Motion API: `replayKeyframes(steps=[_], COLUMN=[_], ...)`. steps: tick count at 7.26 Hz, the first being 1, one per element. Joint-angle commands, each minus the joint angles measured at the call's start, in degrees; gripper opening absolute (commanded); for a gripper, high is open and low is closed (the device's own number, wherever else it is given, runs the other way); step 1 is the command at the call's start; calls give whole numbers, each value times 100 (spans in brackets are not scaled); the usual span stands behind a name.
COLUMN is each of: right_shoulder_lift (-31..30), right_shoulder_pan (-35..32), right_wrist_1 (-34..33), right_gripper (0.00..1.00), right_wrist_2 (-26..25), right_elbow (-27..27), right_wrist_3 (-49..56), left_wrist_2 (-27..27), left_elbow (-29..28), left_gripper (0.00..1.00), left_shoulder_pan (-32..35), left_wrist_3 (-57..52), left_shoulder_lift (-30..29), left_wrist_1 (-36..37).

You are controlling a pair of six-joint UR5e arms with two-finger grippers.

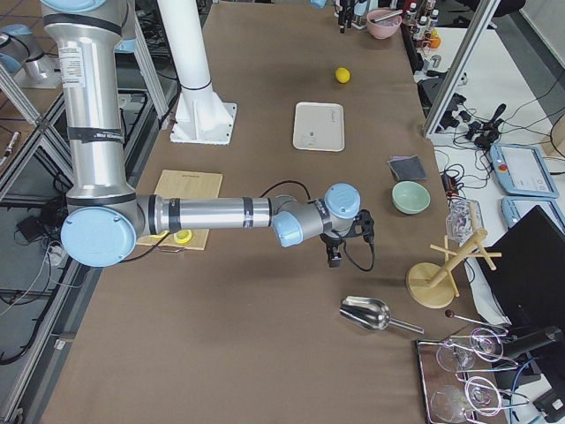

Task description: Place all lemons on tray

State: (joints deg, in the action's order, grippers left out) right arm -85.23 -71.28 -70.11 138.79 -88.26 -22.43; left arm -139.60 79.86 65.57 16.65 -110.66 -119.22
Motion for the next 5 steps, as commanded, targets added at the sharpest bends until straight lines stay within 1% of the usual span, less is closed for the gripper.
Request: replayKeyframes(steps=[1, 3, 4, 5], right_shoulder_lift=[59, 59, 59, 59], right_shoulder_pan=[176, 193, 193, 193], right_wrist_1=[-12, 14, 23, 23], right_gripper=[100, 100, 100, 100], right_wrist_2=[-89, -80, -80, -80], right_elbow=[37, 99, 116, 134], right_wrist_3=[-95, -95, -95, -86], left_wrist_2=[178, 529, 713, 732], left_elbow=[-32, -85, -216, -374], left_gripper=[99, 98, 98, 98], left_shoulder_pan=[-518, -694, -773, -826], left_wrist_3=[286, 278, 278, 243], left_shoulder_lift=[-157, -324, -455, -509], left_wrist_1=[-259, -260, -260, -303])
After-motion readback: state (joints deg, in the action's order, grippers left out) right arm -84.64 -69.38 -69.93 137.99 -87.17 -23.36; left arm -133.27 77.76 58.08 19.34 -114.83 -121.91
